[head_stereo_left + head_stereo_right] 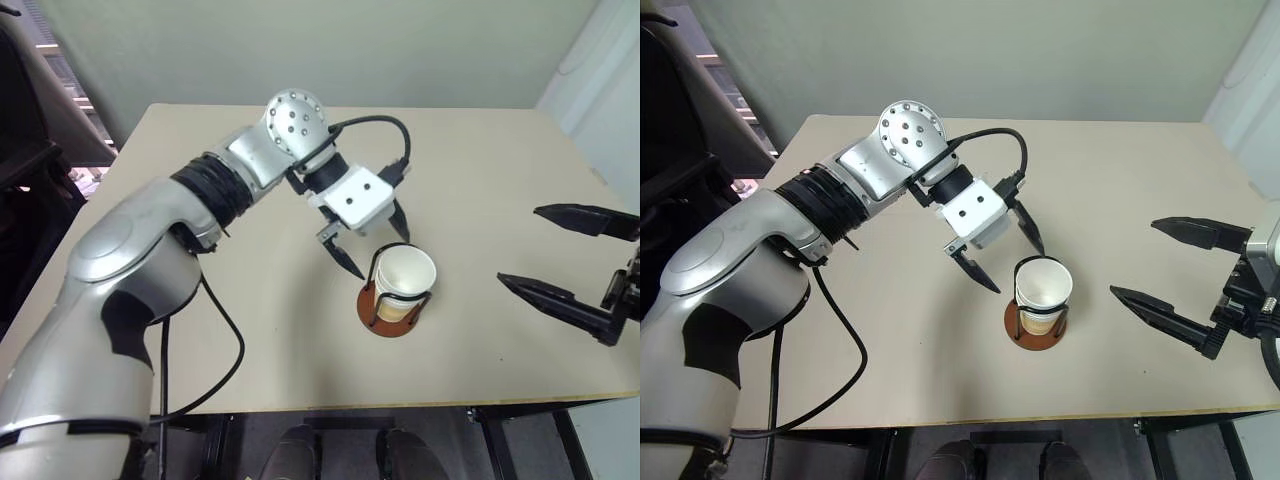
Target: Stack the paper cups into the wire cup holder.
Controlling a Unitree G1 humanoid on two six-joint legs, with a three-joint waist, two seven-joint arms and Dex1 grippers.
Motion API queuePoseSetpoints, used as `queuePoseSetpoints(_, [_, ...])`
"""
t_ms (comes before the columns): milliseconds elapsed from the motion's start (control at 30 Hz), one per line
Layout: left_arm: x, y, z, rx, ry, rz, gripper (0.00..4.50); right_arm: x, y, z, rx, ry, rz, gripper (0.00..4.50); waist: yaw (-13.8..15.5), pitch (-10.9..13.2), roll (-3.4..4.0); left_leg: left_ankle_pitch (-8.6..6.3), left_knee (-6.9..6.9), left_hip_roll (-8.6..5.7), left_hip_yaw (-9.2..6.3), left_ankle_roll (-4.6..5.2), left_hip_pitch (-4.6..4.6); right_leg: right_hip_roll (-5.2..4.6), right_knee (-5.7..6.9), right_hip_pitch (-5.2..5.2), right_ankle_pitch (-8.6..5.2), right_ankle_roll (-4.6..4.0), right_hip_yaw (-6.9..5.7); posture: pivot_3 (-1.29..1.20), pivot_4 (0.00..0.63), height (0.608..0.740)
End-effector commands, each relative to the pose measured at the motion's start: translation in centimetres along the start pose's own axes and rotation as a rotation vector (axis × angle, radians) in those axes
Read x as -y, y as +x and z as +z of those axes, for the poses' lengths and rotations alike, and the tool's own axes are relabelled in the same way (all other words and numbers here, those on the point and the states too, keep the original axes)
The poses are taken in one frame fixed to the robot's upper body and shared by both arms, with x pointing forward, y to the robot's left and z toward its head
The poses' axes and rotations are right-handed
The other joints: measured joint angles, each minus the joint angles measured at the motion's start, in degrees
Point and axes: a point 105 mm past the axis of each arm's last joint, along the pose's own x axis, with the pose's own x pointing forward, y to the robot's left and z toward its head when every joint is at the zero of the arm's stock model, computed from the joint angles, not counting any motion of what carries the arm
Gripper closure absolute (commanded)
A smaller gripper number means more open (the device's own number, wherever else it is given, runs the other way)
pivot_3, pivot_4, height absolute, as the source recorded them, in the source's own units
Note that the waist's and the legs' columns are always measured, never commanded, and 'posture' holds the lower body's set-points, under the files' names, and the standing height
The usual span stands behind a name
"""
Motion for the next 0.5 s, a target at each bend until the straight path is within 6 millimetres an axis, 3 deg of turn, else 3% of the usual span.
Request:
queuePoseSetpoints(33, [-0.4, -1.4, 0.6, 0.008, 0.017, 0.038, 0.05, 0.5, 0.3, 0.4, 0.028, -0.022, 0.007, 0.0, 0.0, 0.0, 0.01, 0.0, 0.0, 0.0, 0.0, 0.0, 0.0, 0.0, -0.02, 0.0, 0.01, 0.01, 0.0, 0.0, 0.15, 0.74])
queuePoseSetpoints(133, [-0.5, -2.8, 0.2, 0.001, -0.022, 0.106, 0.05, 0.7, 0.8, 0.4, 0.045, -0.023, 0.035, 0.0, -0.1, 0.0, 0.02, 0.0, 0.0, 0.0, 0.02, 0.01, 0.01, 0.01, -0.03, 0.0, 0.02, 0.03, 0.01, 0.0, 0.15, 0.74])
queuePoseSetpoints(167, [-0.1, -4.0, -0.6, -0.005, -0.085, 0.161, 0.05, 0.7, 1.1, 0.2, 0.048, -0.016, 0.054, 0.0, -0.1, 0.0, 0.03, 0.0, -0.01, 0.0, 0.01, 0.01, 0.01, 0.01, -0.03, -0.01, 0.02, 0.03, 0.01, 0.0, 0.15, 0.74])
queuePoseSetpoints(233, [2.6, -7.5, -3.4, -0.021, -0.3, 0.308, 0.05, 0.9, 1.6, -0.9, 0.034, 0.022, 0.115, 0.0, -0.5, -0.1, 0.13, 0.0, -0.01, 0.01, 0.02, 0.0, 0.02, 0.03, -0.02, -0.02, 0.02, 0.03, 0.01, 0.0, 0.15, 0.74])
queuePoseSetpoints(300, [5.6, -9.5, -4.7, 0.038, -0.477, 0.41, 0.05, 1.6, 1.7, -2.5, -0.006, 0.045, 0.153, 0.0, -1.6, -0.1, 0.23, 0.01, -0.04, 0.05, 0.04, -0.02, 0.08, 0.16, 0.02, -0.1, 0.02, 0.02, 0.13, 0.0, 0.15, 0.74])
queuePoseSetpoints(367, [7.4, -10.2, -4.9, 0.1, -0.582, 0.456, 0.05, 2.5, 1.7, -3.4, -0.025, 0.051, 0.166, 0.0, -2.1, -0.2, 0.29, 0.05, -0.08, 0.09, 0.05, -0.08, 0.12, 0.32, 0.04, -0.2, 0.03, 0.02, 0.17, 0.0, 0.15, 0.74])
queuePoseSetpoints(433, [12.4, -10.7, -6.1, 0.088, -0.753, 0.487, 0.05, 4.5, 1.1, -4.3, -0.052, 0.056, 0.156, 0.0, -1.9, -0.2, 0.37, 0.09, -0.06, 0.06, -0.1, -0.15, -0.01, 0.31, 0.02, -0.29, 0.03, 0.02, 0.14, 0.0, 0.15, 0.74])
queuePoseSetpoints(500, [15.3, -11.0, -6.0, 0.087, -0.852, 0.511, 0.05, 5.7, 0.3, -4.8, -0.072, 0.053, 0.159, 0.0, -1.5, -0.2, 0.37, 0.11, -0.03, 0.0, -0.08, -0.19, -0.06, 0.26, 0.06, -0.43, 0.04, 0.0, 0.32, 0.0, 0.15, 0.74])
